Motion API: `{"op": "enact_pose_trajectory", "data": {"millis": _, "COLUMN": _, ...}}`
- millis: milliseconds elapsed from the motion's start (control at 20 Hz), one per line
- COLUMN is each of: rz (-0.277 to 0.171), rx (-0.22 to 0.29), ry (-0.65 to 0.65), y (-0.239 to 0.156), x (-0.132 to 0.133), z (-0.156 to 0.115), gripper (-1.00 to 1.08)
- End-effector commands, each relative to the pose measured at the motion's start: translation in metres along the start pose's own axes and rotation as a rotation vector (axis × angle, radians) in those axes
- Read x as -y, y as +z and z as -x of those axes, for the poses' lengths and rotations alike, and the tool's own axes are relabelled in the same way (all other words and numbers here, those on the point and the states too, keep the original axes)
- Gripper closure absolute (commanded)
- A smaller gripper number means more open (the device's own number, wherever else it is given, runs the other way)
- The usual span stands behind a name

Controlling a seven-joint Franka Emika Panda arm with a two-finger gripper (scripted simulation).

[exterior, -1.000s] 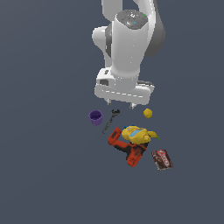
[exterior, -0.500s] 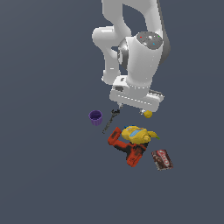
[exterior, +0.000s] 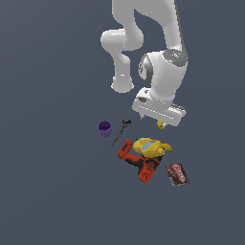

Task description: Pick up a designated object from a clutter of objects.

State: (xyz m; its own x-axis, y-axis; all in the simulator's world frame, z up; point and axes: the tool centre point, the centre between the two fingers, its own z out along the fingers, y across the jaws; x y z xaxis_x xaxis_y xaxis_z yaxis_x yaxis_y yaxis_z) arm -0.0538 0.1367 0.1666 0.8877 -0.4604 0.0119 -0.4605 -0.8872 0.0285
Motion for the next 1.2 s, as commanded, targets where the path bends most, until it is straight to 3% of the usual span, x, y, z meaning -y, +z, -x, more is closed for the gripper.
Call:
{"op": "enact_pose_trajectory", "data": {"millis": 0, "rz": -0.002, "rx": -0.001, "ry": 0.036, "y": 0.010, "x": 0.007, "z": 0.012, "gripper": -0.92}}
{"op": "enact_pose_trajectory", "data": {"millis": 750, "rz": -0.019, "rx": 0.007, "ry": 0.243, "y": 0.064, "x": 0.038, "z": 0.091, "gripper": -0.92}}
{"op": "enact_pose_trajectory", "data": {"millis": 1150, "rz": -0.024, "rx": 0.014, "ry": 0.312, "y": 0.080, "x": 0.044, "z": 0.119, "gripper": -0.92}}
